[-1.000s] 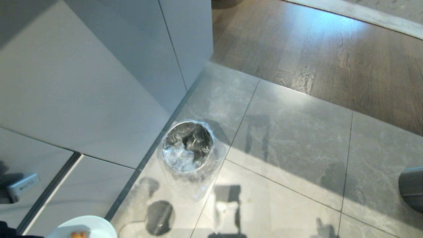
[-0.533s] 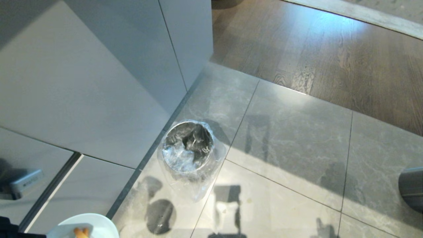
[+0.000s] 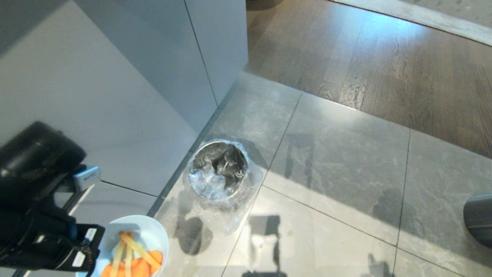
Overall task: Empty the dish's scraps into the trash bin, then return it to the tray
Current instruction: Move the bowl over the trash can
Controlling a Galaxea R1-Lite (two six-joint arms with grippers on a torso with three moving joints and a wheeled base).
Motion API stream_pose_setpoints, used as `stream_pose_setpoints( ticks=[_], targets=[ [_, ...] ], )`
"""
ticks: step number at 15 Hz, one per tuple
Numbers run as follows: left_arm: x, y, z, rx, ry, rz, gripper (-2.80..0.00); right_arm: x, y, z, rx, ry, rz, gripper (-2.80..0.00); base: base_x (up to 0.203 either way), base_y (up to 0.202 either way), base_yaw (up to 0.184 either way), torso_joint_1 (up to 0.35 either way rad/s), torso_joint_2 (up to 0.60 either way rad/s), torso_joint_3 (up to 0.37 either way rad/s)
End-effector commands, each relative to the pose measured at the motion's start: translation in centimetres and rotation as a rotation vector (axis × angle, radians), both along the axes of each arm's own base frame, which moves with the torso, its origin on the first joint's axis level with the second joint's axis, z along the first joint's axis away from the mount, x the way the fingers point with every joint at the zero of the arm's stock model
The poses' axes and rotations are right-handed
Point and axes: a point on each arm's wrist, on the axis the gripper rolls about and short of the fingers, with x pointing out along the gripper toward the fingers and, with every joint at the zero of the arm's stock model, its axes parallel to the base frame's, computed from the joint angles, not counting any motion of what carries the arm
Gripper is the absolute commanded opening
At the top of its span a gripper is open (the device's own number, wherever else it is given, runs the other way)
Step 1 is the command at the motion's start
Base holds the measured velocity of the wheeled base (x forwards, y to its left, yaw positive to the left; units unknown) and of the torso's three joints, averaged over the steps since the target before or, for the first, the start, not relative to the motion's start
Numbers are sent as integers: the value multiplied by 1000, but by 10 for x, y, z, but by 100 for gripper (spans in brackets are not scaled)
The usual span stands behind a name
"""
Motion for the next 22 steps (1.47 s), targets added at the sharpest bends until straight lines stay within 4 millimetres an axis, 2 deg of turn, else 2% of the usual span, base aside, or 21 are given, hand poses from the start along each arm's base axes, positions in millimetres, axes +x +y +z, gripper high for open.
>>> stream_pose_setpoints(
  ticks=[1,4,12,15,17,22],
  targets=[
    [28,-15,-19,36,20,-2,-280,0,0,0,0,-1,0,-280,0,0,0,0,0,0],
    [45,-29,-33,82,28,-19,-280,0,0,0,0,-1,0,-280,0,0,0,0,0,0],
    [74,-73,-10,70,-125,-115,-280,0,0,0,0,-1,0,-280,0,0,0,0,0,0],
    [86,-88,-21,177,-227,-97,-280,0,0,0,0,-1,0,-280,0,0,0,0,0,0],
    [87,-92,-30,200,-287,-84,-280,0,0,0,0,-1,0,-280,0,0,0,0,0,0],
    [109,-106,-32,205,-427,-160,-280,0,0,0,0,-1,0,-280,0,0,0,0,0,0]
  ],
)
